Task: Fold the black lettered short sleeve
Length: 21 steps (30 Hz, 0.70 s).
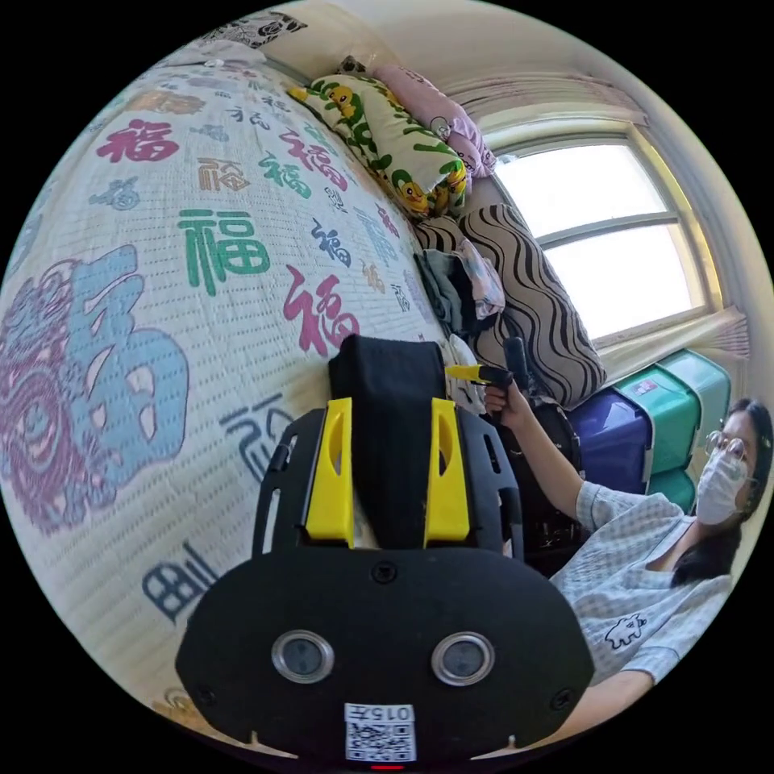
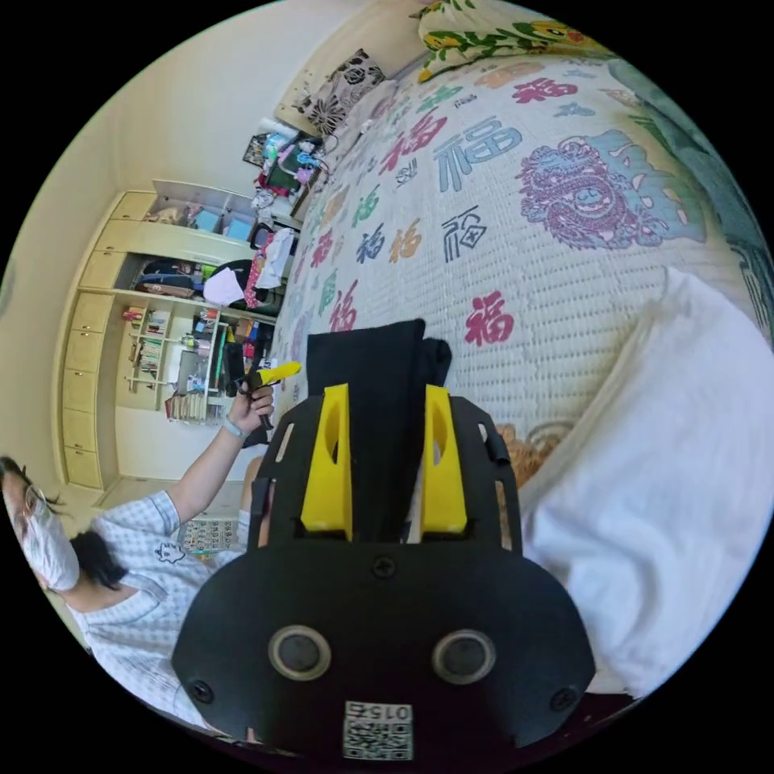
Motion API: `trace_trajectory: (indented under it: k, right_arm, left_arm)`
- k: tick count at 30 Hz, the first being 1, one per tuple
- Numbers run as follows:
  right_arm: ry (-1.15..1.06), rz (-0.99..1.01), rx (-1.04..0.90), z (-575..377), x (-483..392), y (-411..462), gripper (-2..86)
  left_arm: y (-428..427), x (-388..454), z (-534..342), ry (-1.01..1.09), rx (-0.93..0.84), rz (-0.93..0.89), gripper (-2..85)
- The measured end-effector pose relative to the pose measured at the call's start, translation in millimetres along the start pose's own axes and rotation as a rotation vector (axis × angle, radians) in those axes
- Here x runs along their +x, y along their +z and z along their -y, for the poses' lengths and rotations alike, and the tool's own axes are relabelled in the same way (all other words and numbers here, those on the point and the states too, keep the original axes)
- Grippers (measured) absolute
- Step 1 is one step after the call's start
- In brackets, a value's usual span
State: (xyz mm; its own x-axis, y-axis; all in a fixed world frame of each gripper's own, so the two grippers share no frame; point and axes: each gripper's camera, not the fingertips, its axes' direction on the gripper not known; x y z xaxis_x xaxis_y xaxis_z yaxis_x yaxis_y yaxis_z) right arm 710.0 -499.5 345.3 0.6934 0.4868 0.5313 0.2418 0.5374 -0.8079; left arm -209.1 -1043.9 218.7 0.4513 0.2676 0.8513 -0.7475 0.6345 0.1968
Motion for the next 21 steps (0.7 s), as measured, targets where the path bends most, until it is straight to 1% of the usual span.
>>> trace_trajectory:
  k: [2, 5, 7, 11, 13, 15, 19, 20, 21]
  right_arm:
    - [0.019, -0.038, -0.044, 16.0, 5.3, 6.2, 13.7]
    - [0.022, -0.099, -0.107, 33.0, 14.4, 15.7, 12.9]
    - [0.045, -0.068, -0.131, 38.4, 21.8, 18.9, 12.2]
    - [0.074, 0.012, -0.158, 42.5, 32.3, 21.1, 11.4]
    - [0.097, 0.05, -0.158, 42.0, 36.4, 21.9, 11.2]
    - [0.117, 0.084, -0.165, 41.3, 39.2, 24.8, 10.7]
    - [0.112, 0.057, -0.193, 41.0, 34.9, 31.1, 9.0]
    - [0.103, 0.077, -0.196, 40.2, 33.7, 32.9, 6.5]
    - [0.094, 0.159, -0.189, 38.9, 31.9, 36.0, 4.9]
  left_arm:
    - [6.1, -8.0, 12.7, -0.023, -0.01, -0.018, 13.7]
    - [16.0, -15.7, 25.4, -0.034, -0.06, 0.007, 13.8]
    - [22.6, -18.0, 29.0, -0.028, -0.1, 0.017, 13.5]
    - [33.4, -20.6, 32.0, -0.021, -0.087, -0.104, 12.5]
    - [42.5, -15.9, 33.0, 0.0, -0.11, -0.117, 11.7]
    - [50.0, -7.6, 33.1, 0.009, -0.129, -0.12, 9.2]
    - [47.9, 10.6, 28.4, 0.036, -0.117, -0.091, 3.3]
    - [45.0, 18.7, 26.1, 0.055, -0.104, -0.096, 1.9]
    - [42.2, 28.2, 23.9, 0.077, -0.101, -0.084, 1.1]
